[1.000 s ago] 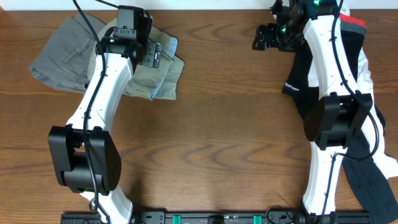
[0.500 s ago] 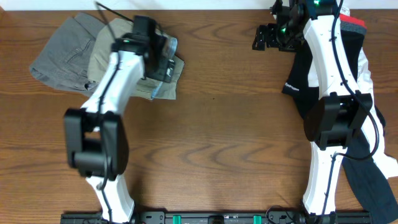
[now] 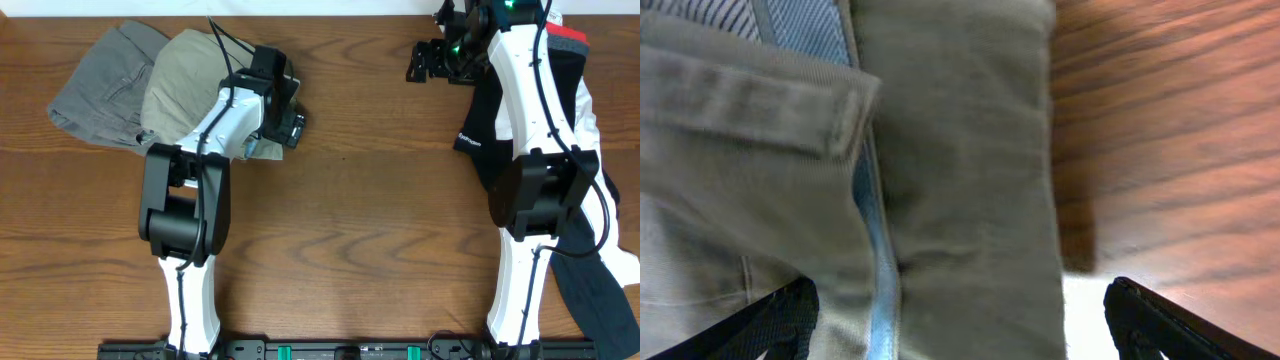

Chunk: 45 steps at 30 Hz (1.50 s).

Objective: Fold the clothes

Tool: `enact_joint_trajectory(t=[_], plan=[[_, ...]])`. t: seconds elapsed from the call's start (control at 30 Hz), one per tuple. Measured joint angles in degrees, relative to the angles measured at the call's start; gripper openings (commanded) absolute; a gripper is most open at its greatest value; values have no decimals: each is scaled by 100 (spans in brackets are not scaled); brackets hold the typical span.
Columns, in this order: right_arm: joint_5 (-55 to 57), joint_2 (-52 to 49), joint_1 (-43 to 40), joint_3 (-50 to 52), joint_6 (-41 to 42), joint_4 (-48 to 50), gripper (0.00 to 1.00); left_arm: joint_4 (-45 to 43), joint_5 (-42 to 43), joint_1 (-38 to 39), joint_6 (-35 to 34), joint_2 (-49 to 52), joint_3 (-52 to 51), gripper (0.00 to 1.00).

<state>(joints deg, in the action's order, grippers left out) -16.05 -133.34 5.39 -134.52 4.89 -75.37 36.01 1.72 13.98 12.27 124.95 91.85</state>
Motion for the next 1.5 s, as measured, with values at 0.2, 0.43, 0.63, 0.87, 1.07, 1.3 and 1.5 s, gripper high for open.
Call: enact_joint_trajectory(t=[0.2, 0.43, 0.63, 0.87, 1.07, 1.3, 1.5], plan=[[0, 0, 0, 0, 2, 7, 92, -116, -354, 2, -35, 83, 2, 83], [2, 0, 0, 0, 0, 22, 92, -225, -667, 11, -55, 155, 20, 6], [0, 0, 0, 0, 0, 22, 92, -461, -782, 11, -42, 173, 20, 6], [2, 0, 4, 0, 0, 20, 92, -330, -876, -11, -42, 164, 133, 6], [2, 0, 42, 0, 0, 17, 92, -17, -1257, -181, -42, -367, 474, 6], [2, 0, 44, 0, 0, 17, 92, -494, -1517, -710, -42, -1729, 848, 6], [0, 0, 44, 0, 0, 17, 92, -809, -1580, -1147, -42, -2243, 918, 6]])
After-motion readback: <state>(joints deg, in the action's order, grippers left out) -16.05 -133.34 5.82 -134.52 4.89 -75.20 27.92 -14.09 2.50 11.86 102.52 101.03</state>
